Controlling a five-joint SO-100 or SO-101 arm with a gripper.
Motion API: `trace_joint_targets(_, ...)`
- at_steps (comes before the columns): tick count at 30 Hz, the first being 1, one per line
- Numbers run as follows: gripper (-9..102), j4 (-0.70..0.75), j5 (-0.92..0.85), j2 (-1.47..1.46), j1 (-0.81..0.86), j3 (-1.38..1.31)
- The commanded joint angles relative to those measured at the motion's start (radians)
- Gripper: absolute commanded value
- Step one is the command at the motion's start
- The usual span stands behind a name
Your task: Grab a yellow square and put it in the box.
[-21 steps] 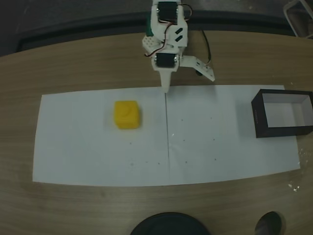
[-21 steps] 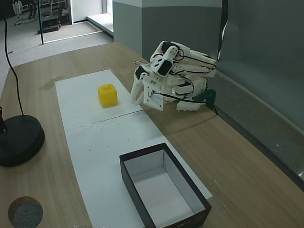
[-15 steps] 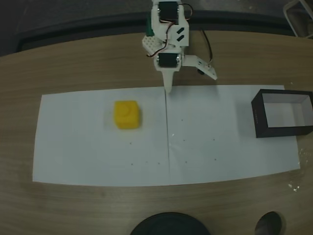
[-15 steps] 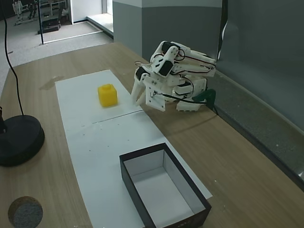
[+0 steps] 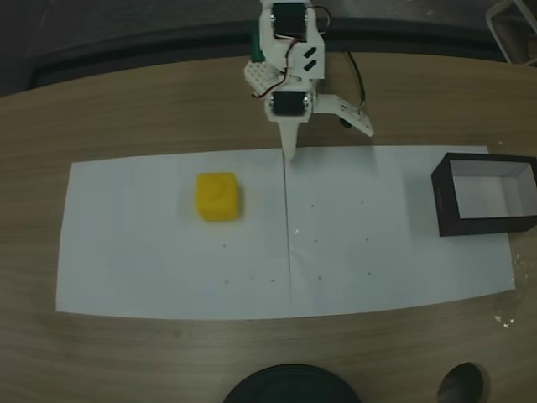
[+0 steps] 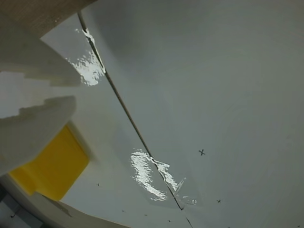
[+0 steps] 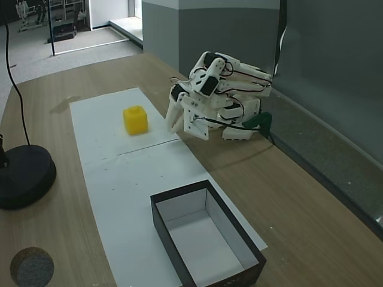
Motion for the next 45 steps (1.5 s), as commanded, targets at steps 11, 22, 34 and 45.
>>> trace_joint_targets(11,1,-0.247,-0.028,0.025,0.172,-0.172)
trace_joint_targets(22,26,-0.19,-0.046,-0.149,0.35,-0.336)
trace_joint_targets(34,33,-0.129,-0.11,-0.928,0.42,-0.706)
trace_joint_targets(45,36,-0.035,-0.181,-1.532,0.428,-1.02)
